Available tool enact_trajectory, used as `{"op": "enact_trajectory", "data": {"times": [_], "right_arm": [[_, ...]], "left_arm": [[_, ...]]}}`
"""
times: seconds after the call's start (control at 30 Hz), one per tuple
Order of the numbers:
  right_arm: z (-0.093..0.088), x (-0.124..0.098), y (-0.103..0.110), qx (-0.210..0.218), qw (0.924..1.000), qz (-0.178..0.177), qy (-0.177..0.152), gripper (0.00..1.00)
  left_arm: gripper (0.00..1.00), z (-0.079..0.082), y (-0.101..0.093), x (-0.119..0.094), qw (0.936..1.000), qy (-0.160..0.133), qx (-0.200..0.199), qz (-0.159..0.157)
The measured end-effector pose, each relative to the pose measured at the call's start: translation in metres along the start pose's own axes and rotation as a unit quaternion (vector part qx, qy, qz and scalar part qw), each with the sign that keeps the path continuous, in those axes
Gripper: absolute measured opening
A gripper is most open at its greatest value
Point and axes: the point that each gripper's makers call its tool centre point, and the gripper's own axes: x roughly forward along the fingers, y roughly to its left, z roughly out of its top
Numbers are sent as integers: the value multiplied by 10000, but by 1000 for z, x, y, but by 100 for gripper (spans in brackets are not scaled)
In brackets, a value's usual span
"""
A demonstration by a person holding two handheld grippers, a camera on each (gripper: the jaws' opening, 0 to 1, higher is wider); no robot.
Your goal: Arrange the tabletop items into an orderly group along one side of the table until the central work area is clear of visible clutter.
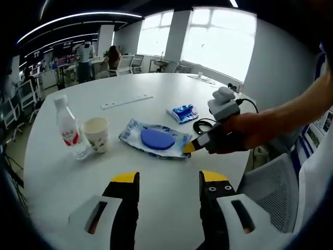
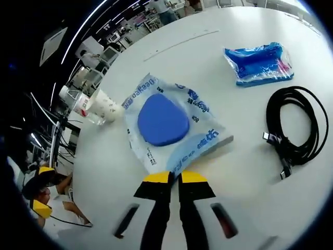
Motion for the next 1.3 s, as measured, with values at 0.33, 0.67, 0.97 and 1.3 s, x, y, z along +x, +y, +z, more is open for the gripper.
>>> {"op": "enact_trajectory", "data": {"times": [0.33, 0.67, 0.97, 1.3], "right_arm": [[-4, -10, -17, -375, 9992, -114, 83, 0], [-25, -23, -19, -1492, 9876, 90, 482, 0], [-36, -29, -19, -1894, 9792, 253, 682, 0], [-41, -33, -21, -2142, 9728, 382, 801, 0]], "left_arm": [[44, 1, -2, 15, 10000, 46, -17, -44], [43, -1, 13, 38, 9995, 67, -290, 73], [42, -19, 37, 55, 9973, 267, -596, 330], [41, -35, 50, 74, 9946, 497, -789, 448]]}}
